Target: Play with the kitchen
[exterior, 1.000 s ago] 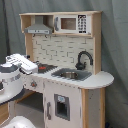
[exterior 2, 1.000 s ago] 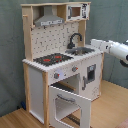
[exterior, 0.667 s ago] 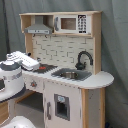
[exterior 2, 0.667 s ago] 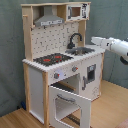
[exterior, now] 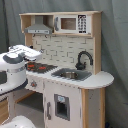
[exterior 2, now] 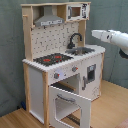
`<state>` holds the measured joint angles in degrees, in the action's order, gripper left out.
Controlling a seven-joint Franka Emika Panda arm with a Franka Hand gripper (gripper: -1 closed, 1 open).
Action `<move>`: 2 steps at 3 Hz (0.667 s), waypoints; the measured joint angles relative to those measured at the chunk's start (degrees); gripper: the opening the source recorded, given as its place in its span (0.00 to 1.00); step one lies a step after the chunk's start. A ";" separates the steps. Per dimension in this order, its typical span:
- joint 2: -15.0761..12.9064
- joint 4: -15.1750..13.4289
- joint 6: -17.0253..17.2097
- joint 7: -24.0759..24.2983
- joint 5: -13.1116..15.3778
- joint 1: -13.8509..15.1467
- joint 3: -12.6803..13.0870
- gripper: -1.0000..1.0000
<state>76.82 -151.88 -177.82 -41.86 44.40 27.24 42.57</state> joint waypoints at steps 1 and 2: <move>-3.97 3.61 -0.26 -3.88 0.00 1.82 -1.71 1.00; -7.38 6.90 -1.06 -6.89 0.00 3.65 -2.80 1.00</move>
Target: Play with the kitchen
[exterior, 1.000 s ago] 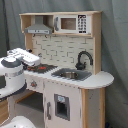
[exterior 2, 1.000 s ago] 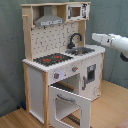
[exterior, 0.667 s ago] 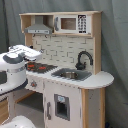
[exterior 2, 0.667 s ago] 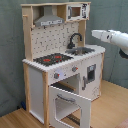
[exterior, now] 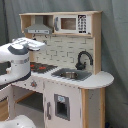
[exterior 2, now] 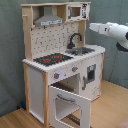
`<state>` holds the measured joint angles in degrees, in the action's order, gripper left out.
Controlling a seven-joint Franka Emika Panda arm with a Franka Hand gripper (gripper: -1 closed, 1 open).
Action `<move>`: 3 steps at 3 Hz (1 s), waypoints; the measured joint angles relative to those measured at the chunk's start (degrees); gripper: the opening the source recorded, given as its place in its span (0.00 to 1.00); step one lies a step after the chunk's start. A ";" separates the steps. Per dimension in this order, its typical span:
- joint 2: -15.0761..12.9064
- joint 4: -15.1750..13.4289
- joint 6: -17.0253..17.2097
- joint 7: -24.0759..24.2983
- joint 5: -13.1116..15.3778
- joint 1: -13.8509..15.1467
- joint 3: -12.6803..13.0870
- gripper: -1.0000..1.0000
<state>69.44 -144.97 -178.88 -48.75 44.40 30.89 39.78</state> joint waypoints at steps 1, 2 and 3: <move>-4.53 3.45 -1.27 -2.63 0.00 2.36 -0.39 1.00; -8.58 5.41 -3.20 -4.77 0.01 4.82 -0.39 1.00; -12.23 7.69 -5.73 -8.02 0.01 7.46 -0.38 1.00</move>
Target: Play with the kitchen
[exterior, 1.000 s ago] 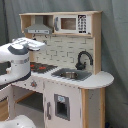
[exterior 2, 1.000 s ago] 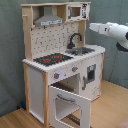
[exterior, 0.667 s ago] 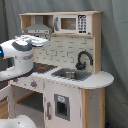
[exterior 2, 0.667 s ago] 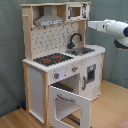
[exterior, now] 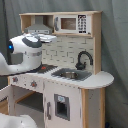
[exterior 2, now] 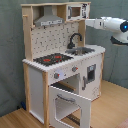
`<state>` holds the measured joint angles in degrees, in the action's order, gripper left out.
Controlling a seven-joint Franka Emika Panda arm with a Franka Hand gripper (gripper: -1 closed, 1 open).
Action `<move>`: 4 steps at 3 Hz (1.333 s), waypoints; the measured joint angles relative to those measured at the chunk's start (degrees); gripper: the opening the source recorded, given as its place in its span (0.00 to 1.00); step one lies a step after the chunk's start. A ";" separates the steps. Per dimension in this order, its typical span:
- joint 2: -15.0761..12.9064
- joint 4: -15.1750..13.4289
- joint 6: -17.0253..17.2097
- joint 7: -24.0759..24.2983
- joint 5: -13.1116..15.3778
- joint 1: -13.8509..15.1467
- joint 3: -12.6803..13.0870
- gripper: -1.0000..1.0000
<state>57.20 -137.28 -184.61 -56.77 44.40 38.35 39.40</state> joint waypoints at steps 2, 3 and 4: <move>-7.93 7.59 -0.54 -5.50 0.00 1.54 0.24 1.00; -12.30 10.64 -0.41 -7.64 0.00 1.89 0.65 1.00; -16.22 13.64 -0.18 -8.44 0.00 3.92 2.73 1.00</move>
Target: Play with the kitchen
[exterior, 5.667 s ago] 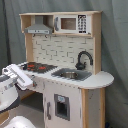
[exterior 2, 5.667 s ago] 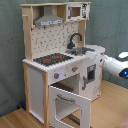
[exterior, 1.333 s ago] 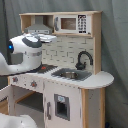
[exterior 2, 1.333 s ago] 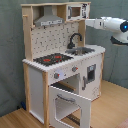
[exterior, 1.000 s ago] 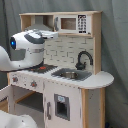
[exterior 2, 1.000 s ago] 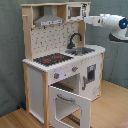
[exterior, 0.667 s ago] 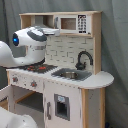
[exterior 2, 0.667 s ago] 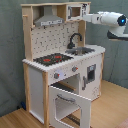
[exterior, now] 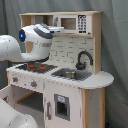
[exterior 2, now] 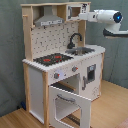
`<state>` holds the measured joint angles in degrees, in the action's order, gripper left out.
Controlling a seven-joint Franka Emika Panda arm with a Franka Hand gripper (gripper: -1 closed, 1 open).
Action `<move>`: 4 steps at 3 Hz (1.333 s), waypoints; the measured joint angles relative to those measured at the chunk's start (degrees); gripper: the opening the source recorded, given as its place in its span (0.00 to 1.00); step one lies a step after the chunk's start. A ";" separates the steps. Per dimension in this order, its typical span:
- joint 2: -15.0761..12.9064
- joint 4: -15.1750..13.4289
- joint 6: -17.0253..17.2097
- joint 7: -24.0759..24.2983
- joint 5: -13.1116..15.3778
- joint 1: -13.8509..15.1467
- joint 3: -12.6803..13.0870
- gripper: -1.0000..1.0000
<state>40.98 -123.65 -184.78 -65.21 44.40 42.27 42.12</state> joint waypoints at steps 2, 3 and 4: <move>-5.61 5.24 0.00 -0.07 0.00 6.74 6.59 1.00; -7.23 8.25 0.12 -0.06 0.00 10.03 10.42 1.00; -7.47 11.75 2.01 -0.03 -0.12 12.53 13.71 1.00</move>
<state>33.51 -111.90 -182.77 -65.24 44.29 54.80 55.84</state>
